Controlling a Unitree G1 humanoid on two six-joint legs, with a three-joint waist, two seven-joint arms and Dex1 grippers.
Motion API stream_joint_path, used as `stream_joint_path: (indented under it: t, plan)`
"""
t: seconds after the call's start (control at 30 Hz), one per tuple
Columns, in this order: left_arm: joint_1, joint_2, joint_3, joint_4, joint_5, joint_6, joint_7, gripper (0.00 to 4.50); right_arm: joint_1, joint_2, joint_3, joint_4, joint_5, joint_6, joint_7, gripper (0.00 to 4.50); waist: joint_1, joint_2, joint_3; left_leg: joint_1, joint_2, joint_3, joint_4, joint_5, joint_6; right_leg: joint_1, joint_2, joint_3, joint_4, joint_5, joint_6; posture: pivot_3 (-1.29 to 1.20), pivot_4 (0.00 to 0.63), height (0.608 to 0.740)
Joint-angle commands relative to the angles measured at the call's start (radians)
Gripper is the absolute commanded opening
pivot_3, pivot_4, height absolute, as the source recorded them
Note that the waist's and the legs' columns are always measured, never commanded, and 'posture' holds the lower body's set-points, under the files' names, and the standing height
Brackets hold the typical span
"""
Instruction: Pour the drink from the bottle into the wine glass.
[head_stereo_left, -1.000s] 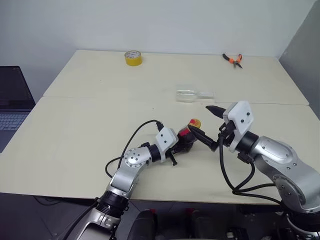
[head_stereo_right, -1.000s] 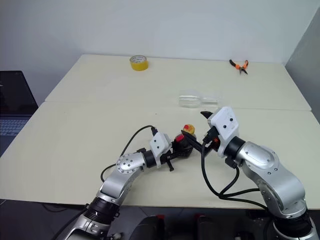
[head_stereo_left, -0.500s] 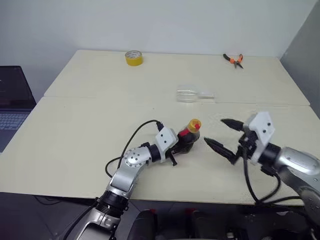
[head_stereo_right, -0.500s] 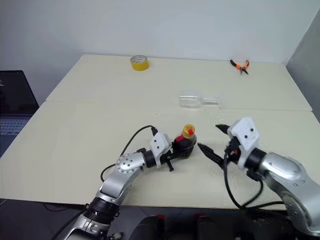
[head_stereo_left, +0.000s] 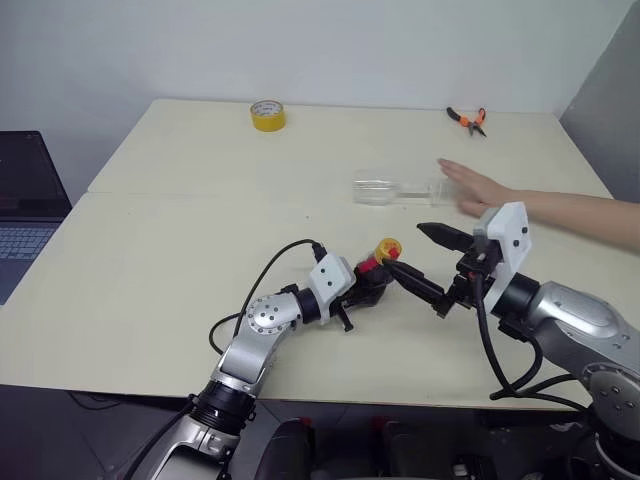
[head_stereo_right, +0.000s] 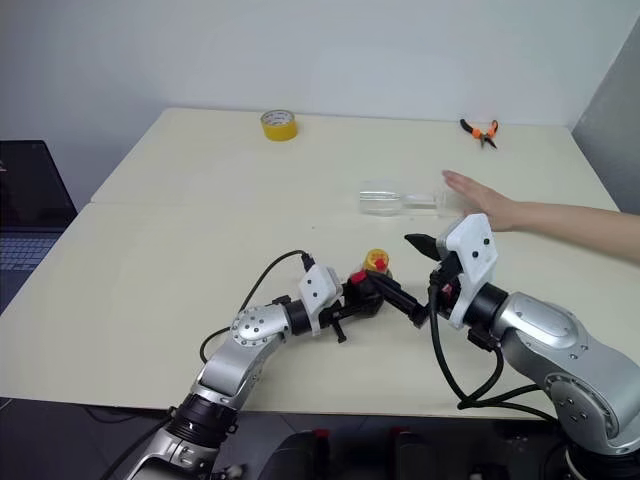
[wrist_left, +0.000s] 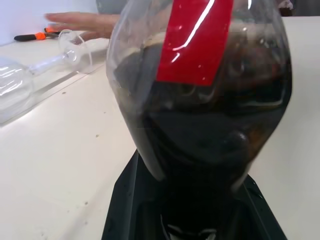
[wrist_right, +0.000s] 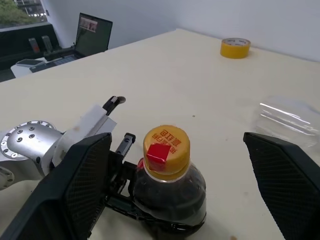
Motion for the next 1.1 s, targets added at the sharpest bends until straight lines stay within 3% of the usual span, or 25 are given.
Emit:
stream_joint_path:
  t: [0.03, 0.6, 0.7, 0.93, 0.97, 1.1]
  plan:
    - [-0.015, -0.011, 0.005, -0.049, -0.014, -0.029, -0.002, 0.67, -0.022, 0.003, 0.025, 0.006, -0.041, -0.024, -0.012, 4.50, 0.000, 0.000, 0.000, 0.000, 0.000, 0.000, 0.000, 0.000, 0.000, 0.000, 0.000, 0.000, 0.000, 0.000, 0.000, 0.00, 0.150, 0.740]
    - [-0.014, -0.012, 0.003, -0.055, -0.011, -0.028, 0.000, 0.67, -0.027, 0.056, 0.066, 0.047, -0.129, -0.052, -0.006, 4.50, -0.001, 0.000, 0.000, 0.000, 0.000, 0.000, 0.000, 0.000, 0.000, 0.000, 0.000, 0.000, 0.000, 0.000, 0.000, 0.00, 0.150, 0.740]
    - [-0.014, -0.013, 0.003, -0.055, -0.011, -0.026, 0.000, 0.67, -0.029, 0.061, 0.062, 0.049, -0.130, -0.050, -0.007, 3.86, -0.001, 0.000, 0.000, 0.000, 0.000, 0.000, 0.000, 0.000, 0.000, 0.000, 0.000, 0.000, 0.000, 0.000, 0.000, 0.00, 0.150, 0.740]
    - [-0.019, -0.014, 0.002, -0.051, -0.011, -0.029, -0.001, 0.66, -0.031, 0.086, 0.042, 0.046, -0.095, -0.046, -0.002, 1.40, -0.001, 0.000, 0.000, 0.000, 0.000, 0.000, 0.000, 0.000, 0.000, 0.000, 0.000, 0.000, 0.000, 0.000, 0.000, 0.00, 0.150, 0.740]
    - [-0.020, -0.015, 0.002, -0.050, -0.011, -0.030, -0.001, 0.66, -0.030, 0.090, 0.038, 0.045, -0.086, -0.046, -0.001, 1.22, -0.001, 0.000, 0.000, 0.000, 0.000, 0.000, 0.000, 0.000, 0.000, 0.000, 0.000, 0.000, 0.001, 0.000, 0.000, 0.00, 0.150, 0.740]
    - [-0.021, -0.015, 0.002, -0.046, -0.010, -0.033, 0.000, 0.66, -0.028, 0.126, 0.013, 0.045, -0.024, -0.049, -0.006, 1.22, -0.001, 0.000, 0.000, 0.000, 0.000, 0.000, 0.000, 0.000, 0.000, 0.000, 0.000, 0.000, 0.001, 0.000, 0.000, 0.00, 0.150, 0.740]
